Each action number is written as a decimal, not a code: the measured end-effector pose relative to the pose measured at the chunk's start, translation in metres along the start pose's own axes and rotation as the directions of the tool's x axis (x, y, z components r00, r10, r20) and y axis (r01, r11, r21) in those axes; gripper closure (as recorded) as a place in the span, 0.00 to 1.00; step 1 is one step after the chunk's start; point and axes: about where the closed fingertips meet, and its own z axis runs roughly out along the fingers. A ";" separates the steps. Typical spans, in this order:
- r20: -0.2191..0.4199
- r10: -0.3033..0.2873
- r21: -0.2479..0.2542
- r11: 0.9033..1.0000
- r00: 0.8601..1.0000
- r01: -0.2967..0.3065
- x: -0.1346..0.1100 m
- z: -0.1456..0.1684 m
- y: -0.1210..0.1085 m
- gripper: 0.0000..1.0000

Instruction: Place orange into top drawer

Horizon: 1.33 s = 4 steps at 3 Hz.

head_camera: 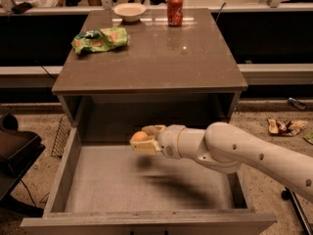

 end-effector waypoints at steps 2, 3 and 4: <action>0.030 -0.004 -0.055 0.998 1.000 0.006 0.039 0.042 0.000 1.00; 0.031 -0.007 -0.062 0.998 0.999 0.009 0.042 0.046 0.002 0.87; 0.031 -0.008 -0.067 0.998 0.999 0.010 0.041 0.047 0.004 0.55</action>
Offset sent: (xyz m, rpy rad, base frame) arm 0.0031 0.0381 -0.0784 0.0509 -0.0277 0.0890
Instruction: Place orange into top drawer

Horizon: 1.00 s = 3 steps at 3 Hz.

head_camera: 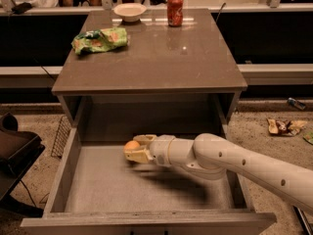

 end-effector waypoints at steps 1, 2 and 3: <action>0.000 -0.001 -0.003 1.000 1.000 0.001 0.000 0.001 0.001 0.32; 0.000 -0.001 -0.006 1.000 1.000 0.001 -0.001 0.002 0.002 0.09; 0.000 -0.002 -0.008 1.000 1.000 0.002 -0.001 0.003 0.003 0.00</action>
Offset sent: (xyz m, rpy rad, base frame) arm -0.0004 0.0012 0.0001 0.0004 0.0000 0.0023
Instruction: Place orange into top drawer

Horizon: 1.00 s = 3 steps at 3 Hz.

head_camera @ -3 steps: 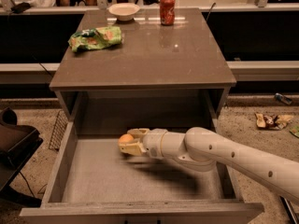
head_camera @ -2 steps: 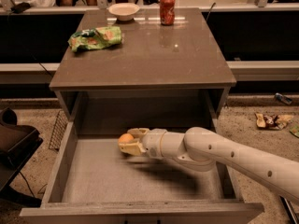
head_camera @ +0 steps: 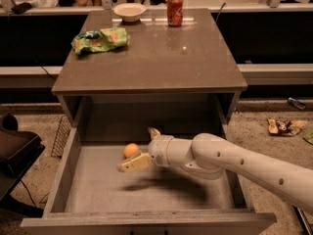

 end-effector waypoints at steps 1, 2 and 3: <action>0.002 0.002 -0.008 1.000 1.000 -0.002 0.000 0.001 0.001 0.00; 0.012 0.029 0.012 1.000 1.000 -0.029 -0.027 -0.013 -0.016 0.00; 0.049 0.044 0.088 0.995 0.998 -0.049 -0.074 -0.045 -0.038 0.00</action>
Offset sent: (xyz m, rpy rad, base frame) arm 0.0467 -0.0407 0.0706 0.0376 0.0414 -0.0786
